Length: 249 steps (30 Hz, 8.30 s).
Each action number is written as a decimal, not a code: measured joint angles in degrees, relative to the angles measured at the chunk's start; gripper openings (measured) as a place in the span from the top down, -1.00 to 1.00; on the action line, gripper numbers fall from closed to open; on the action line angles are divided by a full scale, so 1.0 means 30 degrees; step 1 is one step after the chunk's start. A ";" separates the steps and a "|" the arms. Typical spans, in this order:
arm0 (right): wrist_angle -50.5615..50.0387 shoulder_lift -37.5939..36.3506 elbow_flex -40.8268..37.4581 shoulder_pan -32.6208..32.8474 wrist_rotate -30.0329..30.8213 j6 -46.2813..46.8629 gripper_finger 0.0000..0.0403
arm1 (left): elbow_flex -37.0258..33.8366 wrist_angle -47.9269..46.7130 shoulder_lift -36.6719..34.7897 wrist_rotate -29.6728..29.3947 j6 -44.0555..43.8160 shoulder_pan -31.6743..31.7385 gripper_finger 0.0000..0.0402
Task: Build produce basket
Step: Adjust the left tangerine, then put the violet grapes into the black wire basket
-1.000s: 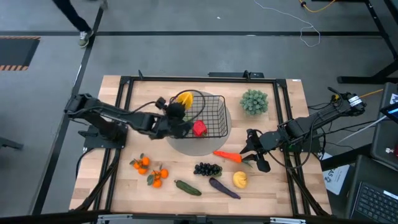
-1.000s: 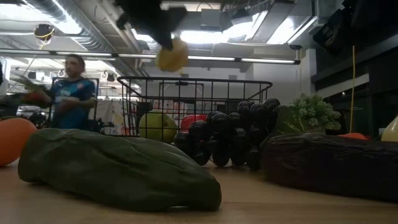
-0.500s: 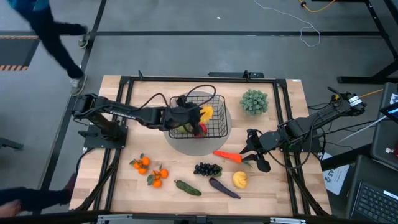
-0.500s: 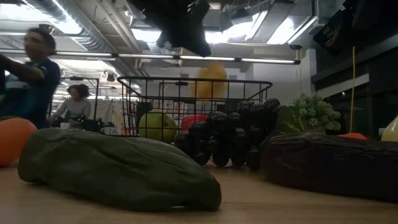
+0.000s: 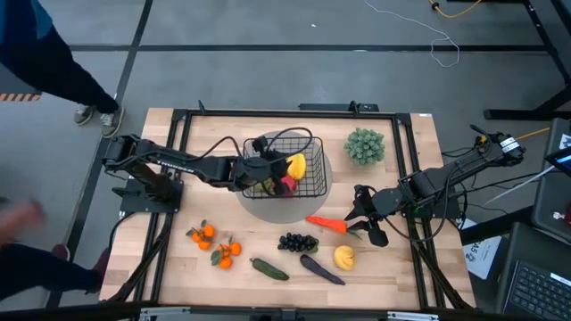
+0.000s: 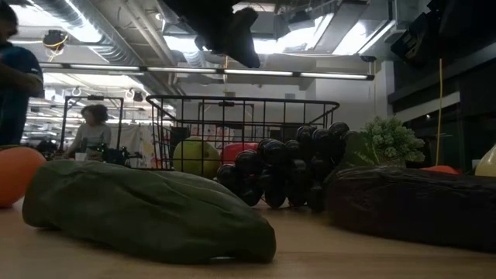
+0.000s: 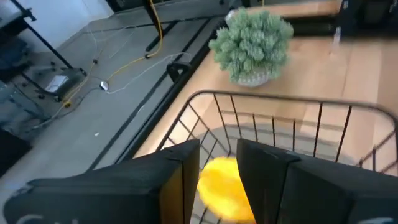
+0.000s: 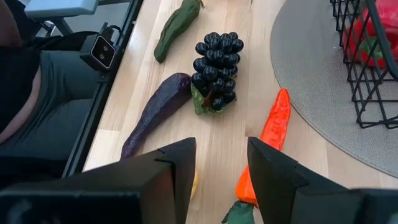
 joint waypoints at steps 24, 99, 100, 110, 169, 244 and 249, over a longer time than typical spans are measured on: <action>0.0004 0.0000 0.0000 0.0005 0.0000 0.0117 0.33 | -0.0018 -0.2869 -0.2301 0.0090 -0.3743 -0.4770 0.53; -0.0031 0.0007 0.0000 -0.0003 -0.0095 0.0099 0.33 | -0.6809 -1.5259 -0.1818 0.6410 -1.8351 -1.3307 0.53; -0.0023 0.0003 0.0000 0.0000 -0.0203 0.0106 0.33 | -0.6812 -1.4339 -0.1803 0.6010 -1.6643 -1.2741 0.53; -0.0047 0.0004 0.0000 0.0001 -0.0343 0.0124 0.33 | -0.5333 -0.5426 -0.1821 0.7984 -0.0361 -0.7058 0.53; -0.0015 0.0004 0.0000 -0.0003 -0.0332 0.0015 0.33 | -1.3961 -0.3455 -2.6255 0.7507 -0.0730 -0.5061 0.53; 0.4878 0.6094 -0.1698 -0.1016 0.1168 0.1439 0.33 | -2.0371 -0.0190 -2.8990 1.1099 -0.0638 -0.0888 0.53; 0.5892 0.6499 -0.1691 -0.1492 0.1177 -0.0239 0.33 | -2.0371 -0.0190 -2.8990 1.1094 -0.0638 -0.0888 0.53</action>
